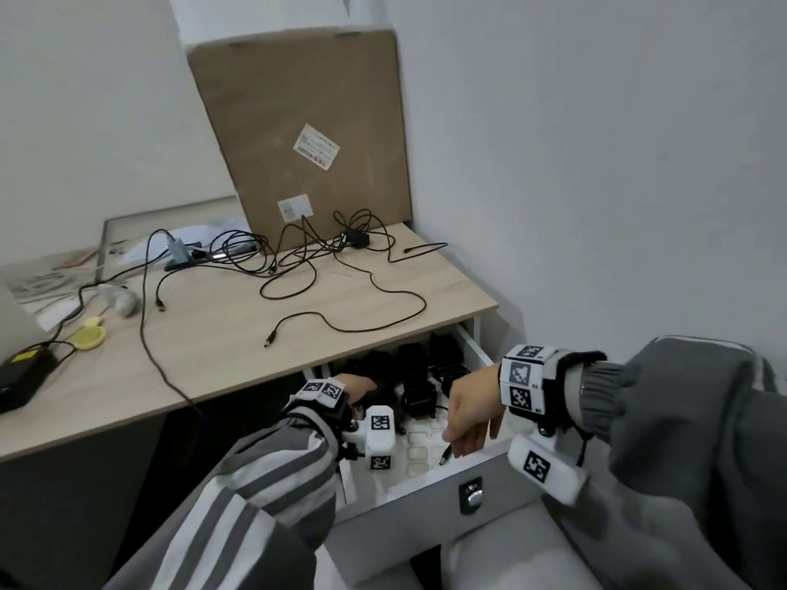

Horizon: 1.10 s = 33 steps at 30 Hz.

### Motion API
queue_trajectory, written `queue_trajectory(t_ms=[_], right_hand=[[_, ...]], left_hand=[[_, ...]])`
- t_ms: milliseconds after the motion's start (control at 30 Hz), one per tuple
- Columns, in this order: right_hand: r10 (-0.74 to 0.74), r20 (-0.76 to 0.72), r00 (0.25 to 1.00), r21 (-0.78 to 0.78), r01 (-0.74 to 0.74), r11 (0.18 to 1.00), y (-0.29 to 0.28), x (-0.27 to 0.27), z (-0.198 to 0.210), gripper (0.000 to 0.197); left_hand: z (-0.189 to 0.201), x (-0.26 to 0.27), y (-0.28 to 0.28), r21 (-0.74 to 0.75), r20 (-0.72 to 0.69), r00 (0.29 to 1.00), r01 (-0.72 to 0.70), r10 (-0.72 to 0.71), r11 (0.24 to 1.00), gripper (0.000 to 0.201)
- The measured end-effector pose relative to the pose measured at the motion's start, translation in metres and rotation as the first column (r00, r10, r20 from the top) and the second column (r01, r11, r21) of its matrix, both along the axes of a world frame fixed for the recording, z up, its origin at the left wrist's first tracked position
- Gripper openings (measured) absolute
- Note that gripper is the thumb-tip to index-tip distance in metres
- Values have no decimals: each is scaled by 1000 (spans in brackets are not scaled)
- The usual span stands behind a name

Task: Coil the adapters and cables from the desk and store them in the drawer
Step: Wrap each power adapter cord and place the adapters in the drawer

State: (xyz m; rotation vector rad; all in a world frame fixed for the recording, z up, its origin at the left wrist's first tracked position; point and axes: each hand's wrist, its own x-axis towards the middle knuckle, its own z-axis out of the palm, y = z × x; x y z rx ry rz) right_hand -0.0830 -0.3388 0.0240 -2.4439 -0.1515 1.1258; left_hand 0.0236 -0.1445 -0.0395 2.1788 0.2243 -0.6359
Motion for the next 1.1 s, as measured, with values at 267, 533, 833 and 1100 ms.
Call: queue_trajectory(t_ms=[267,533,833,1100], right_hand=[[2,171,985,54,-12,998,36,24,37,37],[-19,295,955,132,-21,991,67,81,42,25],[-95,350,932,161,40,986,62,185,79,14],[-229,419,879,124,195,973,21,321,121,14]], left_hand=[[63,-30,46,-262,8,998,-61,65,963,24],[91,-18,86,-412,160,973,-89,168,907,13],[125,67,83,-416,264,950,-44,167,908,21],[162,199,52,-241,288,956,23,49,970,16]])
